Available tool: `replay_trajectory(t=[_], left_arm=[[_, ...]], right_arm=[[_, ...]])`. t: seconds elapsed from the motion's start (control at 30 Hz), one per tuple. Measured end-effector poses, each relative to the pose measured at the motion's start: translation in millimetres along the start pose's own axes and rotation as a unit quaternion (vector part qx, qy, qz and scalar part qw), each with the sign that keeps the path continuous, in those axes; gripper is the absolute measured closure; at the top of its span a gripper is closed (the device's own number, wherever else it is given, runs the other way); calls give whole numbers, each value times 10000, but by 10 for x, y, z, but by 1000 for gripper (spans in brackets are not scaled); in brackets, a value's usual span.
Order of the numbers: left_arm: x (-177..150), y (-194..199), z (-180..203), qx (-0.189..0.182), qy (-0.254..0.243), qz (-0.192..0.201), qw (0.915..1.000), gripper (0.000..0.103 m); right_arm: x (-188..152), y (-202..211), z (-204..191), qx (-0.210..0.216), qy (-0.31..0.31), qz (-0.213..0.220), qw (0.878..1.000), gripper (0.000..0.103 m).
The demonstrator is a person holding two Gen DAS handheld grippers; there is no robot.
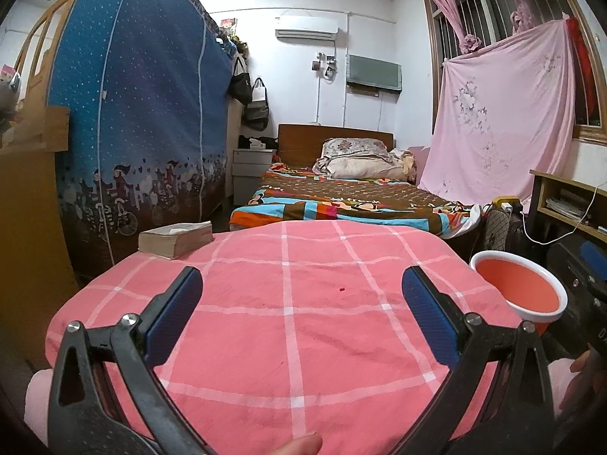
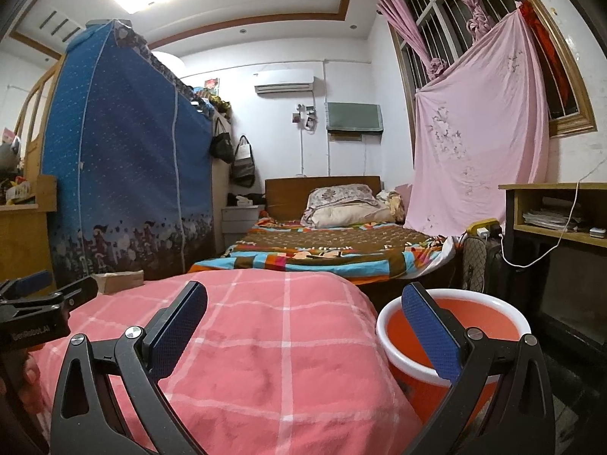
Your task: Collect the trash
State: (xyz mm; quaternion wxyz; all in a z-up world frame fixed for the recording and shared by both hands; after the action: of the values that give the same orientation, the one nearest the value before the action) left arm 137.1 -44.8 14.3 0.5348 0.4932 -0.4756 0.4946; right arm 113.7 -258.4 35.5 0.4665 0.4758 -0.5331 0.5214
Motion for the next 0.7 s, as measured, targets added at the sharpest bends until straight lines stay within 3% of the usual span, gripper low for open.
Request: replay_trajectory(t=[0.7], left_arm=[[-285, 103, -59, 58, -97, -71, 9999, 12]], right_arm=[[-282, 123, 0, -136, 87, -113, 9998, 0]])
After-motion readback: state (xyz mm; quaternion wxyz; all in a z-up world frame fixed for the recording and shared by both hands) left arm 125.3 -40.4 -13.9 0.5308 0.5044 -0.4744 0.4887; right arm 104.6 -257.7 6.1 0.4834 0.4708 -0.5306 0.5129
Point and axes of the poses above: each gripper's, at about its wrist camera, not at the fingertips, and y roughly against the way its jaws point, z to its right, x to its top, the point moved 9 cm from there along -y, roughly the way its jaws point, and after that the axes turned 11 degrees about z, right-handed, at the moved point
